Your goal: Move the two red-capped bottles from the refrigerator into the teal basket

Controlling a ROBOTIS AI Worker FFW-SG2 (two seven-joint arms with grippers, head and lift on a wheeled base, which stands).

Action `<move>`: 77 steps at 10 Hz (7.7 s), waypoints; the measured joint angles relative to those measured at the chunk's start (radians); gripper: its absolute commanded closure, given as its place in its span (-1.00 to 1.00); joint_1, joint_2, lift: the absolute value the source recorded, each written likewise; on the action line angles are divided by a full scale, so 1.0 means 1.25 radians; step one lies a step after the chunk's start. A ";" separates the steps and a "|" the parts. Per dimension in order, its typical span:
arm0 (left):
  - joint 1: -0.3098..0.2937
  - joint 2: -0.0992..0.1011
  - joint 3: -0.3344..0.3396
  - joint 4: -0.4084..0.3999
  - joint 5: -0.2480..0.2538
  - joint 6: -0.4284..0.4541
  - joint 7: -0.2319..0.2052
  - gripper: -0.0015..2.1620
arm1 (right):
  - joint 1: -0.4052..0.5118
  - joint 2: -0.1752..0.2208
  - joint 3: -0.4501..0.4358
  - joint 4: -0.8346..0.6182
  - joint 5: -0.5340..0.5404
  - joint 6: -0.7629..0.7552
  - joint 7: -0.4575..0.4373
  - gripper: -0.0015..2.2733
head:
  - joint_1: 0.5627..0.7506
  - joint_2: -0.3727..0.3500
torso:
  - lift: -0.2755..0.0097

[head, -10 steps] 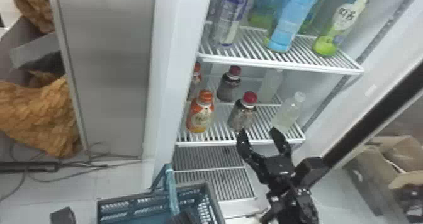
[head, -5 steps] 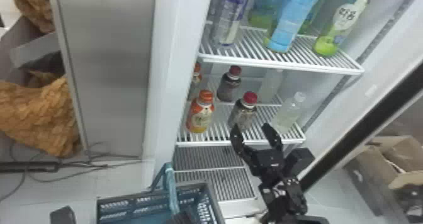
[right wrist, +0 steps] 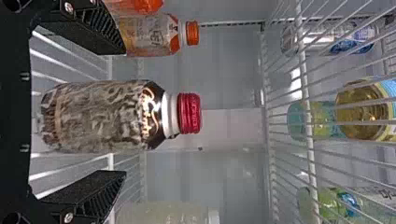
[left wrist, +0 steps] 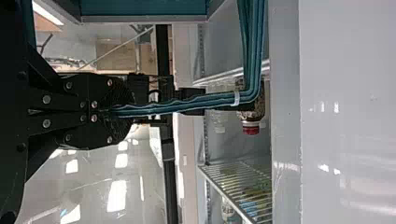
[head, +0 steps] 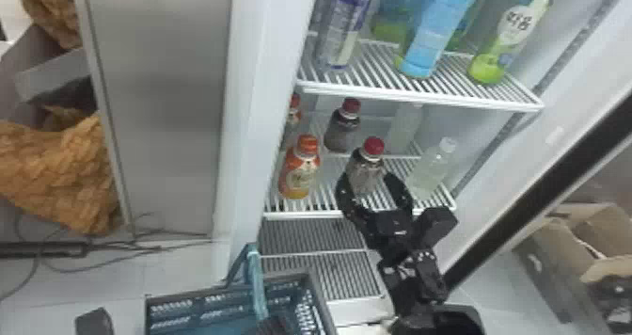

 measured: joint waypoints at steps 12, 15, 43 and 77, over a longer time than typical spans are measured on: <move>-0.007 0.002 -0.010 0.006 0.008 -0.004 0.001 0.06 | -0.021 -0.016 0.010 -0.019 0.004 0.026 -0.026 -0.42 | 0.41 -0.94 | -0.67; -0.006 0.002 -0.010 0.006 0.009 -0.005 0.000 0.06 | 0.033 -0.012 -0.010 -0.099 -0.013 0.027 -0.025 -0.42 | 0.41 -0.94 | -0.67; -0.004 0.006 -0.016 0.006 0.012 -0.002 0.000 0.06 | 0.460 -0.073 0.032 -0.614 -0.140 0.554 0.185 -0.53 | 0.41 -0.94 | -0.67; -0.020 0.016 -0.026 0.008 0.008 -0.012 0.000 0.06 | 0.370 -0.012 -0.098 -0.518 -0.050 0.538 0.336 -0.89 | 0.41 -0.94 | -0.67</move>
